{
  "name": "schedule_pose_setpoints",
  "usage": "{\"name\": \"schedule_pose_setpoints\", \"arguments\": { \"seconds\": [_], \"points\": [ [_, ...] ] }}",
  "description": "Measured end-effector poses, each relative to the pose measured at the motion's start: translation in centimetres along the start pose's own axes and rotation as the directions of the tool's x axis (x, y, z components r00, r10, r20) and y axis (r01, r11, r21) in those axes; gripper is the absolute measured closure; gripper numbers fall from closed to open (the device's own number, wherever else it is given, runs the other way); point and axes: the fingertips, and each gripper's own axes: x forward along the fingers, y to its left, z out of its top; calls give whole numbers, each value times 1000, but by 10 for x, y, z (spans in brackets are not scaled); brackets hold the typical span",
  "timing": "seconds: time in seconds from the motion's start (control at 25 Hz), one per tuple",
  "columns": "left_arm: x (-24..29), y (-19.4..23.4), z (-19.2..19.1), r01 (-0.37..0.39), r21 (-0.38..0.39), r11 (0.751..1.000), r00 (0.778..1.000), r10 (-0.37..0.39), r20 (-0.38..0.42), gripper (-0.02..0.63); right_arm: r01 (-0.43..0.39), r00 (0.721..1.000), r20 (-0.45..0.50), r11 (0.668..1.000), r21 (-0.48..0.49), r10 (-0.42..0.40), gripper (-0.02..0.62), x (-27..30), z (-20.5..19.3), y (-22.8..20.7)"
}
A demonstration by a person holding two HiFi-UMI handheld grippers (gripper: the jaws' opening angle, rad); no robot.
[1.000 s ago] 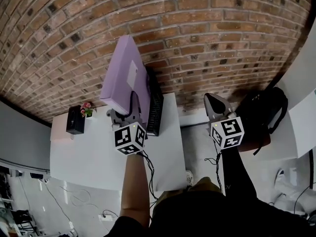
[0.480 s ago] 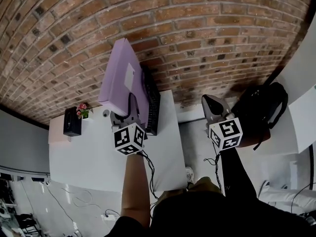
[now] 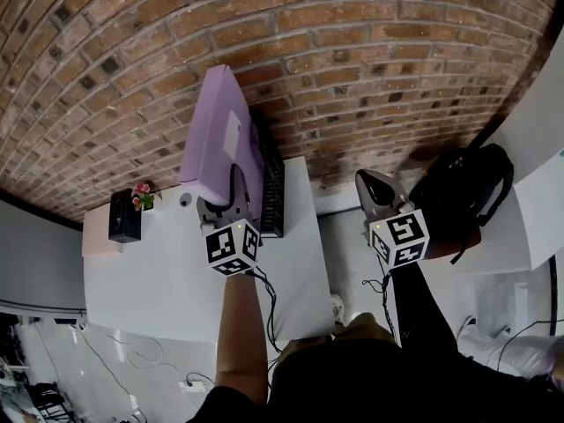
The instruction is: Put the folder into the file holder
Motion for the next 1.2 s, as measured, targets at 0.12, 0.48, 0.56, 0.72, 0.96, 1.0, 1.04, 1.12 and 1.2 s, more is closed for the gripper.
{"name": "schedule_pose_setpoints", "arguments": {
  "seconds": [0.12, 0.48, 0.56, 0.72, 0.96, 1.0, 1.04, 1.12, 1.2],
  "points": [
    [-1, 1, -4, 0, -16, 1000, 1000, 0, 1, 451, -6, 1000, -7, 1000, -4, 6, 595, 2, -3, 5],
    [-1, -1, -15, 9, -45, 999, 1000, -9, -5, 451, -9, 1000, -10, 1000, -14, 9, 595, 1, -2, 5],
    [-1, -1, -17, 10, -56, 998, 1000, -10, 0, 451, -10, 1000, -14, 1000, -16, 10, 595, 0, -3, 5],
    [-2, -1, -22, 10, -74, 997, 1000, -10, 6, 451, -7, 1000, -15, 1000, -22, 6, 595, -2, -4, 2],
    [-1, -6, -32, 10, -77, 997, 1000, -10, -7, 451, 8, 1000, -24, 1000, -25, -9, 595, -6, -7, -5],
    [-2, -7, -34, 9, -74, 997, 1000, -10, -10, 451, 8, 1000, -25, 1000, -27, -8, 595, -6, -7, -6],
    [-2, -8, -36, 9, -71, 997, 1000, -10, -13, 449, 8, 1000, -26, 1000, -27, -9, 595, -7, -8, -6],
    [-3, -8, -40, 8, -69, 998, 1000, -9, -19, 449, 10, 1000, -28, 1000, -27, -11, 595, -8, -9, -7],
    [-4, -8, -44, 3, -70, 998, 1000, -5, -26, 449, 12, 999, -31, 1000, -26, -12, 595, -9, -11, -8]
  ]
}}
